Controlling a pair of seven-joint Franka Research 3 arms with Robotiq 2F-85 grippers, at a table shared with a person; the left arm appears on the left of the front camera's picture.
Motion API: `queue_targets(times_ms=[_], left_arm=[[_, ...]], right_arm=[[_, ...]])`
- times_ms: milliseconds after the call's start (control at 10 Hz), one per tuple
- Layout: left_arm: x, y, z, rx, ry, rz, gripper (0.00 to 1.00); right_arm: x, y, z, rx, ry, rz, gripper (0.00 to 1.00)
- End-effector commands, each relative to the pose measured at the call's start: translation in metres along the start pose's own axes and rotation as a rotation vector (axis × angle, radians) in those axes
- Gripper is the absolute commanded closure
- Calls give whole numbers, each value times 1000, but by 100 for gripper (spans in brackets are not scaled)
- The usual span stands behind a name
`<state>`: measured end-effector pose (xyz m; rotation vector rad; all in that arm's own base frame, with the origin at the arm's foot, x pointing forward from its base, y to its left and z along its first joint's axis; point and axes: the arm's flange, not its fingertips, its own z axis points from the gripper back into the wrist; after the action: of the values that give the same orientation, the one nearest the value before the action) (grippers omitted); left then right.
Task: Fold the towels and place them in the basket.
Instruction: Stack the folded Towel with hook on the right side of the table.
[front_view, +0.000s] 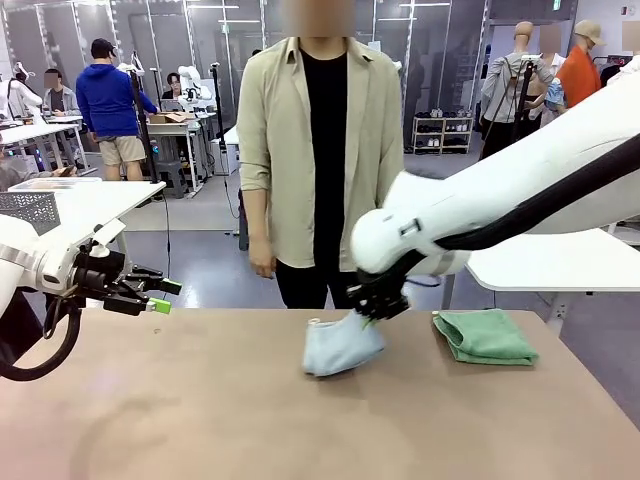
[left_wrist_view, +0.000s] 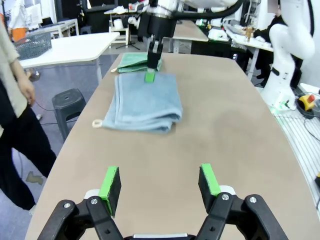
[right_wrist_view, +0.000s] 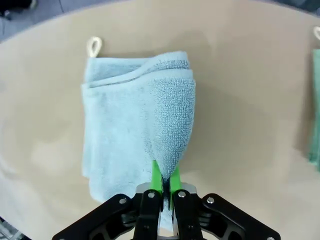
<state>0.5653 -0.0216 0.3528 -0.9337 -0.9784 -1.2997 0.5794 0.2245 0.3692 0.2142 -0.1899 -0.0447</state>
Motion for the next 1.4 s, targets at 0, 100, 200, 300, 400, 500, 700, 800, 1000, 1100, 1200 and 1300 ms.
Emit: queue_targets(times_ms=[0, 100, 200, 300, 400, 500, 700, 800, 1000, 1100, 1200, 1300], left_arm=[[2, -1, 0, 0, -3, -3, 20], [2, -1, 0, 0, -3, -3, 20], [2, -1, 0, 0, -3, -3, 20], [2, -1, 0, 0, -3, -3, 20], [2, -1, 0, 0, -3, -3, 20], [2, -1, 0, 0, -3, -3, 20], [2, -1, 0, 0, -3, -3, 20], [2, -1, 0, 0, -3, -3, 20], [2, -1, 0, 0, -3, -3, 20], [2, -1, 0, 0, -3, -3, 20], [2, -1, 0, 0, -3, -3, 20], [2, -1, 0, 0, -3, -3, 20]], right_arm=[[-8, -48, 31, -10, -33, 1, 100], [-1, -73, 46, -12, -41, 4, 100], [5, -93, 54, -38, -44, 33, 100], [12, -109, 60, -64, -52, 72, 100], [17, -124, 66, -73, -67, 96, 100], [21, -137, 75, -76, -89, 109, 100], [27, -148, 97, -114, -143, 120, 100], [27, -151, 104, -129, -155, 117, 100], [27, -151, 107, -127, -171, 70, 100], [31, -151, 106, -118, -142, 111, 100], [31, -151, 106, -118, -142, 111, 100], [31, -151, 106, -118, -142, 111, 100]])
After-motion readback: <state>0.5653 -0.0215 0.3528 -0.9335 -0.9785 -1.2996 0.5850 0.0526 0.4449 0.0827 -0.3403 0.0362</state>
